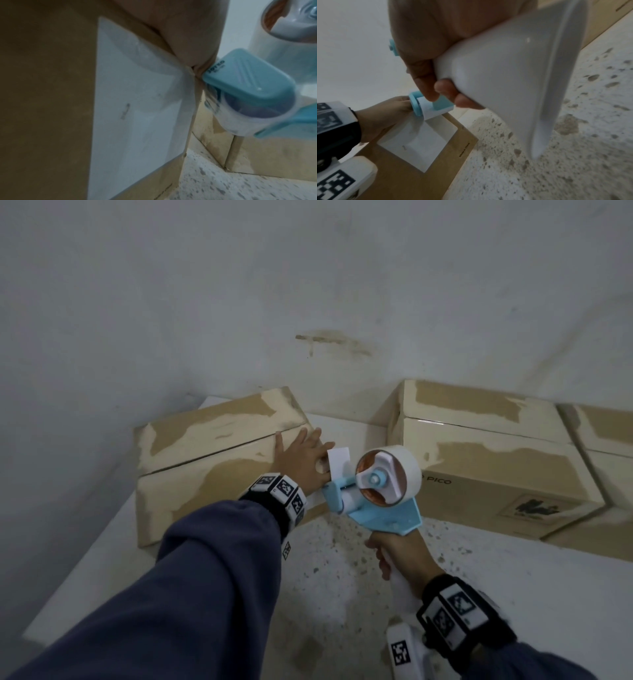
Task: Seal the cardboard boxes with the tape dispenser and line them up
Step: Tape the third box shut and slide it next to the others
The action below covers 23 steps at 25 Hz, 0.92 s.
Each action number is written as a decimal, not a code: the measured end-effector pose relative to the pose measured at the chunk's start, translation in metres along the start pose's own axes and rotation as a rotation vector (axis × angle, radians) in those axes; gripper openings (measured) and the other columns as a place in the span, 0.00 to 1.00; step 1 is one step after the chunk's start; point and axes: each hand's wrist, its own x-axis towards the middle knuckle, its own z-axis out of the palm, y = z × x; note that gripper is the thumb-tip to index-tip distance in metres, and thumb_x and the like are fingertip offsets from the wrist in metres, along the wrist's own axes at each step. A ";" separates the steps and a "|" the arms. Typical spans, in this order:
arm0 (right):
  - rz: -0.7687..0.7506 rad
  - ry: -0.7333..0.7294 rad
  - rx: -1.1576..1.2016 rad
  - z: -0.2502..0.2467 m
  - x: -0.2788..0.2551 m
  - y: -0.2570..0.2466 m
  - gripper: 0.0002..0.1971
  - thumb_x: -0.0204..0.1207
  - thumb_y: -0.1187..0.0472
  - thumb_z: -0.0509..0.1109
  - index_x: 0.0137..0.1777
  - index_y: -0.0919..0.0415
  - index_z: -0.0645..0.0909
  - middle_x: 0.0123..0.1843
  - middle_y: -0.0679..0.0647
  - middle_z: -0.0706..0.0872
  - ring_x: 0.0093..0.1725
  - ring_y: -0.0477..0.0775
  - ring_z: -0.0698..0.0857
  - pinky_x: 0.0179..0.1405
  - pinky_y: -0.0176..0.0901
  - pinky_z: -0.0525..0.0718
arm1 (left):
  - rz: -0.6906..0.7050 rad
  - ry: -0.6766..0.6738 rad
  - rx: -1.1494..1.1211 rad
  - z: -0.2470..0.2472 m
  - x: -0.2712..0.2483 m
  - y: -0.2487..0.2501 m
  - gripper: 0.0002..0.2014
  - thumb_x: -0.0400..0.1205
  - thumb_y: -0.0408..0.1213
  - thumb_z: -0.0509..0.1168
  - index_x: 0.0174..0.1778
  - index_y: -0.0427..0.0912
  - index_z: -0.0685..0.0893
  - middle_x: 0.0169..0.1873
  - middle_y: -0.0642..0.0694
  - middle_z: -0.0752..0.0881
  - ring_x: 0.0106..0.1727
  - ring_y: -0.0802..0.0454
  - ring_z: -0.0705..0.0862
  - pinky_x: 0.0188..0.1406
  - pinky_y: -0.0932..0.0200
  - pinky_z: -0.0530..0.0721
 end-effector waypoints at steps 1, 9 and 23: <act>0.026 0.001 0.033 0.000 0.001 0.000 0.19 0.67 0.77 0.65 0.28 0.58 0.62 0.15 0.49 0.63 0.14 0.50 0.60 0.18 0.37 0.62 | -0.005 -0.003 -0.010 0.000 0.000 0.000 0.30 0.81 0.57 0.58 0.79 0.60 0.60 0.84 0.53 0.52 0.85 0.51 0.47 0.77 0.30 0.38; 0.100 -0.032 0.069 -0.002 -0.004 -0.008 0.15 0.66 0.76 0.63 0.32 0.57 0.64 0.19 0.52 0.63 0.16 0.49 0.59 0.19 0.36 0.57 | -0.034 -0.019 -0.016 -0.007 -0.003 0.003 0.27 0.81 0.56 0.57 0.78 0.60 0.64 0.84 0.54 0.53 0.84 0.52 0.48 0.76 0.27 0.39; 0.015 -0.050 -0.212 -0.011 0.002 -0.034 0.10 0.63 0.75 0.63 0.36 0.59 0.71 0.20 0.54 0.66 0.15 0.51 0.63 0.19 0.36 0.66 | -0.078 -0.069 -0.023 -0.013 -0.001 0.006 0.30 0.80 0.55 0.59 0.79 0.60 0.61 0.83 0.55 0.52 0.84 0.54 0.48 0.74 0.22 0.44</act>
